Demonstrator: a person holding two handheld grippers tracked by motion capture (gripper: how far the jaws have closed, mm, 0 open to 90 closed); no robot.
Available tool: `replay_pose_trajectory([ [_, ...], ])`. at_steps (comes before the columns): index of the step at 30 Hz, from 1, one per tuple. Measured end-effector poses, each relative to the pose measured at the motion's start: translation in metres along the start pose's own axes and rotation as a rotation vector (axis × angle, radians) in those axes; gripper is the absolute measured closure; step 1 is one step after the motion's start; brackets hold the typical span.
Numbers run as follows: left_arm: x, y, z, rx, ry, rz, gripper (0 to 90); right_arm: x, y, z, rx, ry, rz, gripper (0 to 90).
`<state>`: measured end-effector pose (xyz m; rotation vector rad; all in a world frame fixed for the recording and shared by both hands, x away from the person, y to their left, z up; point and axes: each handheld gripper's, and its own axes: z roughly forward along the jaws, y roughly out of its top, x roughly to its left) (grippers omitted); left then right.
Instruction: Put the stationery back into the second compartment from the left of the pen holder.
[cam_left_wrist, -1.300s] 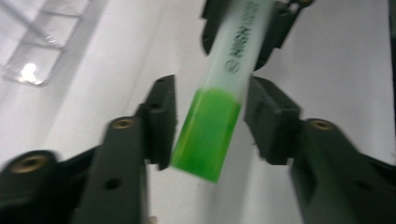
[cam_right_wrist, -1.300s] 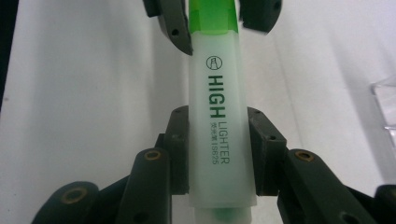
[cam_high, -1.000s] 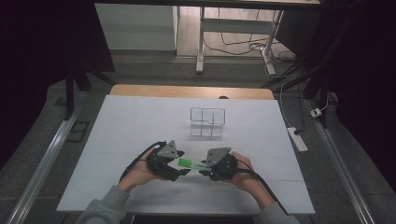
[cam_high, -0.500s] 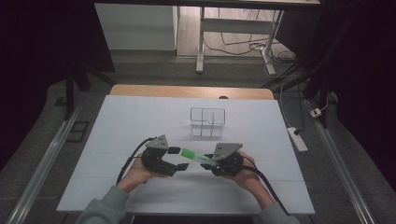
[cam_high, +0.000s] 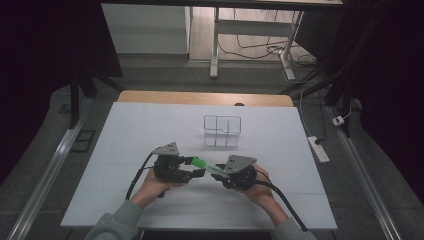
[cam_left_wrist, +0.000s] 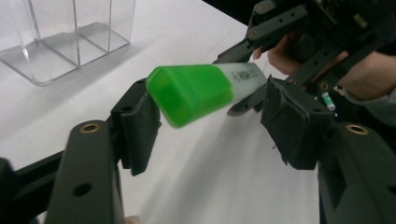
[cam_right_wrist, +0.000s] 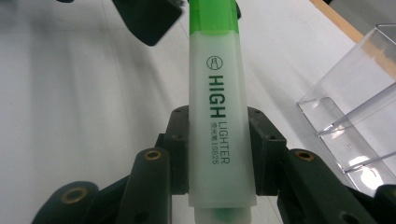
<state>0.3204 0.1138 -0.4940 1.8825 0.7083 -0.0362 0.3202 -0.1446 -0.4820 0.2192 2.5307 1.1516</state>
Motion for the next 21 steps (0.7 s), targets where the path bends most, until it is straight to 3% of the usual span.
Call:
replay_pose_trajectory([
  [5,0.003,-0.001,0.002,0.001,0.006,-0.045,51.0,0.004,0.001,0.004,0.0,-0.023,-0.015,64.4],
  [10,0.003,0.0,0.0,-0.033,-0.031,-0.078,58.1,0.007,0.0,0.008,0.029,-0.037,-0.028,64.4],
  [14,0.004,0.0,0.0,-0.038,-0.053,-0.083,62.4,0.008,-0.001,0.01,0.043,-0.046,-0.038,64.4],
  [17,0.004,0.001,0.0,-0.038,-0.095,-0.09,67.9,0.009,-0.002,0.012,0.057,-0.049,-0.043,64.3],
  [21,0.003,0.001,0.001,-0.02,-0.093,-0.081,70.0,0.009,-0.003,0.015,0.074,-0.047,-0.05,64.0],
])
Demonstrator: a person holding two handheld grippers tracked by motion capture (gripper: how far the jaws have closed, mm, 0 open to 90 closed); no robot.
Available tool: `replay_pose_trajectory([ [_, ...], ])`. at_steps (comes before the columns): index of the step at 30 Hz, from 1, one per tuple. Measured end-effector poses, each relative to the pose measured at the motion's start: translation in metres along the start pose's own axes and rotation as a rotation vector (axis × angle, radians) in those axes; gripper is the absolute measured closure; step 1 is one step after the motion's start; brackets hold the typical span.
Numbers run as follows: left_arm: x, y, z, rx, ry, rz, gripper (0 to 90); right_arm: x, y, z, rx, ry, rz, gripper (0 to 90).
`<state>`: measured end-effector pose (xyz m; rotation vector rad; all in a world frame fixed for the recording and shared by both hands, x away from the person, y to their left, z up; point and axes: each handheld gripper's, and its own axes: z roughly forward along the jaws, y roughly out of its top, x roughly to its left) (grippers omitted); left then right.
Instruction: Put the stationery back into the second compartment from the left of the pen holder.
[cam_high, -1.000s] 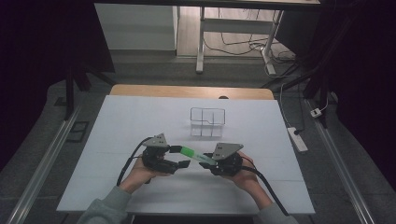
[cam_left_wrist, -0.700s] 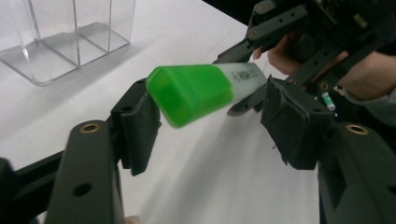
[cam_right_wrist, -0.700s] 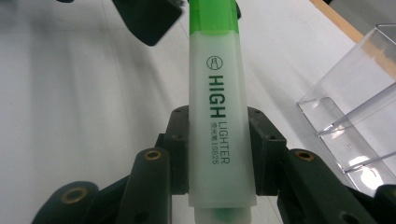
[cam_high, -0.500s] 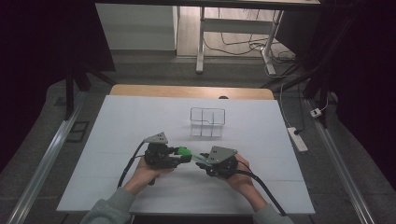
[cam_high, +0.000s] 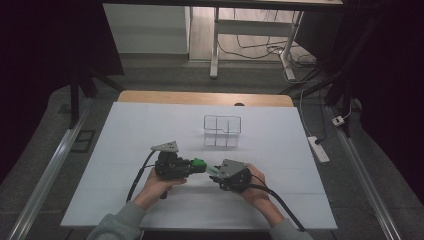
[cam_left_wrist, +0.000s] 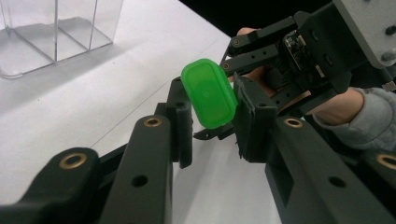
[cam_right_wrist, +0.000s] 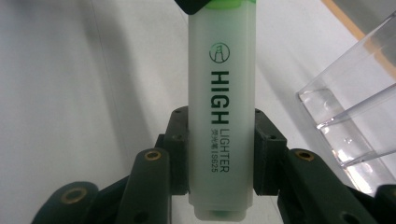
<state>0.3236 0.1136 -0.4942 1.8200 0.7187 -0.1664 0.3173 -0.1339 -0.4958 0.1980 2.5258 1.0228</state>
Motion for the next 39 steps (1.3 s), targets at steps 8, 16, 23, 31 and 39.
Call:
replay_pose_trajectory([
  [8,0.0,0.001,-0.007,-0.01,0.043,0.015,72.2,-0.011,-0.004,-0.007,-0.05,0.036,0.137,51.4],
  [16,0.004,0.005,-0.023,-0.041,0.085,0.013,73.0,-0.023,-0.021,-0.029,-0.065,0.021,0.265,44.5],
  [23,0.008,0.01,-0.03,-0.054,0.112,0.008,73.9,-0.032,-0.049,-0.05,-0.036,-0.015,0.337,42.3],
  [31,0.014,0.012,-0.035,-0.069,0.134,-0.006,74.2,-0.039,-0.07,-0.059,-0.018,-0.049,0.398,41.0],
  [39,0.01,0.026,-0.035,-0.066,0.142,0.013,74.2,-0.037,-0.084,-0.075,-0.002,-0.082,0.421,40.2],
])
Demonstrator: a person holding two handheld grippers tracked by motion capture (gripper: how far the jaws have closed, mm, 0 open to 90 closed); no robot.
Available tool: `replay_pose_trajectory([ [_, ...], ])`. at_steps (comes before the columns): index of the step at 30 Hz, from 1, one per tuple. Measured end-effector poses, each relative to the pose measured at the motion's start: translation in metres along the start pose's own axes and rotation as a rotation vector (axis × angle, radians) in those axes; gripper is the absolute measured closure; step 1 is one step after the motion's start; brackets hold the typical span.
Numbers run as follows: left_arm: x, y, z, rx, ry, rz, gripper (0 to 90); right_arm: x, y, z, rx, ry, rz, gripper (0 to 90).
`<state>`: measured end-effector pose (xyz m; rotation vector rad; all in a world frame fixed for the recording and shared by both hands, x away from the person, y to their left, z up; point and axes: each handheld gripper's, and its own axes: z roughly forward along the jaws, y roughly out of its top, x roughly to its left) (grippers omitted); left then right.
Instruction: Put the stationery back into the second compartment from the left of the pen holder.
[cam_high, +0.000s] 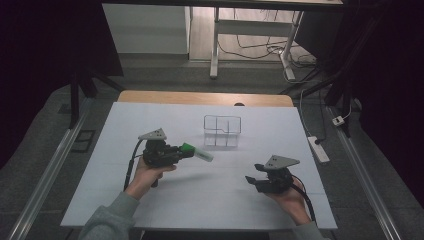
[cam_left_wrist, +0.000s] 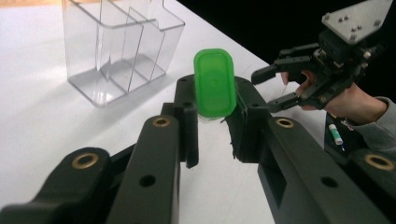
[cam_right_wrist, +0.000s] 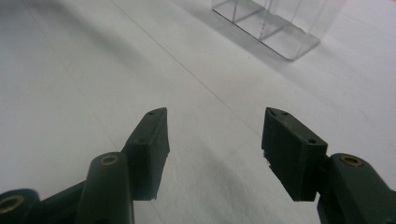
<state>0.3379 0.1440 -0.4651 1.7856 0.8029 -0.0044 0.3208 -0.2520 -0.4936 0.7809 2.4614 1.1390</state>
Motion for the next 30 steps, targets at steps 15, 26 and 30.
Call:
replay_pose_trajectory([
  [15,-0.005,0.069,0.015,-0.013,0.045,0.07,74.1,-0.019,-0.03,-0.028,0.001,-0.044,0.087,39.1],
  [26,0.008,0.11,0.046,0.059,0.143,0.088,74.1,-0.021,-0.034,-0.031,0.005,-0.054,0.089,39.1],
  [30,0.012,0.117,0.057,0.099,0.183,0.108,74.0,-0.021,-0.034,-0.03,0.007,-0.055,0.092,39.2],
])
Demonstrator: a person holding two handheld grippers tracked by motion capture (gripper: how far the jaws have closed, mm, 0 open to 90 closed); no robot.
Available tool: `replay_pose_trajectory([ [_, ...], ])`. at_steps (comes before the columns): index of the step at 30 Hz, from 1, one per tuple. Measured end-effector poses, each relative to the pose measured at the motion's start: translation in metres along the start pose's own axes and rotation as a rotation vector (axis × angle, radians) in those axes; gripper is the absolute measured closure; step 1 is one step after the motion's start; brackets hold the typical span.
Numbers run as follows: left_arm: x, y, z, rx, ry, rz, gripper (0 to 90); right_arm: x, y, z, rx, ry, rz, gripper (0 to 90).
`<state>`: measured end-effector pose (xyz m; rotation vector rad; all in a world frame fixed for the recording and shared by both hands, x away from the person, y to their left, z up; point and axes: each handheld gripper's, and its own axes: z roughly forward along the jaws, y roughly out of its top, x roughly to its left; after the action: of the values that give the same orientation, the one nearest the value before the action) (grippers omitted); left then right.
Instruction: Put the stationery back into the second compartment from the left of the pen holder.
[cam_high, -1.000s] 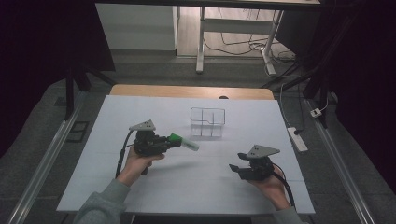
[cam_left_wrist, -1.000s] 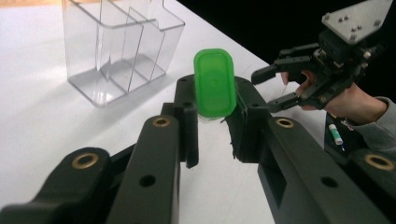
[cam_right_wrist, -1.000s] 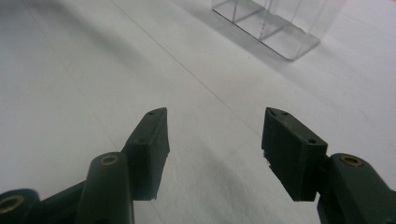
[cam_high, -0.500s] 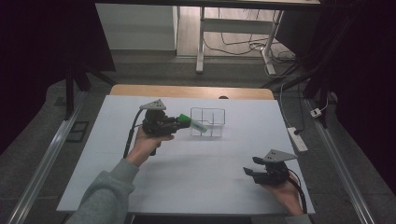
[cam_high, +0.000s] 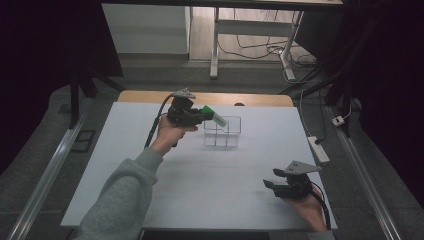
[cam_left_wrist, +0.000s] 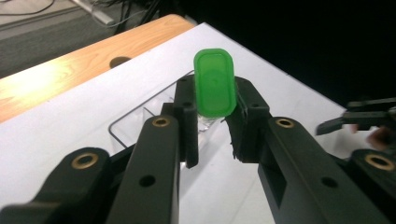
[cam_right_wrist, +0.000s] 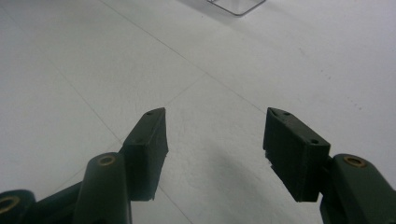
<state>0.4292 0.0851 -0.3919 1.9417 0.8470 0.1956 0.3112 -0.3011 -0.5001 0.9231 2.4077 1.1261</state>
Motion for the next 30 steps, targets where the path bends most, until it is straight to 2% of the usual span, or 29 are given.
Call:
replay_pose_trajectory([
  [2,0.002,0.002,0.005,0.017,0.014,0.001,74.0,-0.001,0.0,0.001,0.002,0.001,0.001,39.1],
  [7,0.006,0.003,0.013,0.04,0.019,-0.016,73.8,0.001,0.0,0.002,0.006,0.003,-0.007,39.0],
  [11,0.005,0.001,0.019,0.015,0.033,0.002,72.8,0.001,-0.001,0.002,0.012,0.004,-0.01,38.9],
  [12,0.005,0.001,0.019,-0.002,0.031,0.002,71.1,0.001,-0.001,0.003,0.013,0.004,-0.009,38.9],
  [14,0.004,0.0,0.019,-0.025,0.046,0.005,54.5,0.001,-0.001,0.003,0.015,0.005,-0.009,38.7],
  [15,0.003,-0.001,0.017,-0.033,0.054,0.015,45.4,0.001,-0.001,0.002,0.017,0.002,-0.015,38.6],
  [18,0.003,-0.005,0.009,-0.047,0.044,0.019,41.6,0.001,0.0,0.002,0.015,0.002,-0.014,38.4],
  [23,0.003,-0.017,-0.006,-0.018,0.046,0.033,40.8,0.001,0.0,0.001,0.013,-0.002,-0.014,38.3],
  [30,0.002,-0.049,-0.035,0.011,0.051,0.059,40.8,0.001,0.001,-0.001,0.0,-0.01,-0.014,38.2],
])
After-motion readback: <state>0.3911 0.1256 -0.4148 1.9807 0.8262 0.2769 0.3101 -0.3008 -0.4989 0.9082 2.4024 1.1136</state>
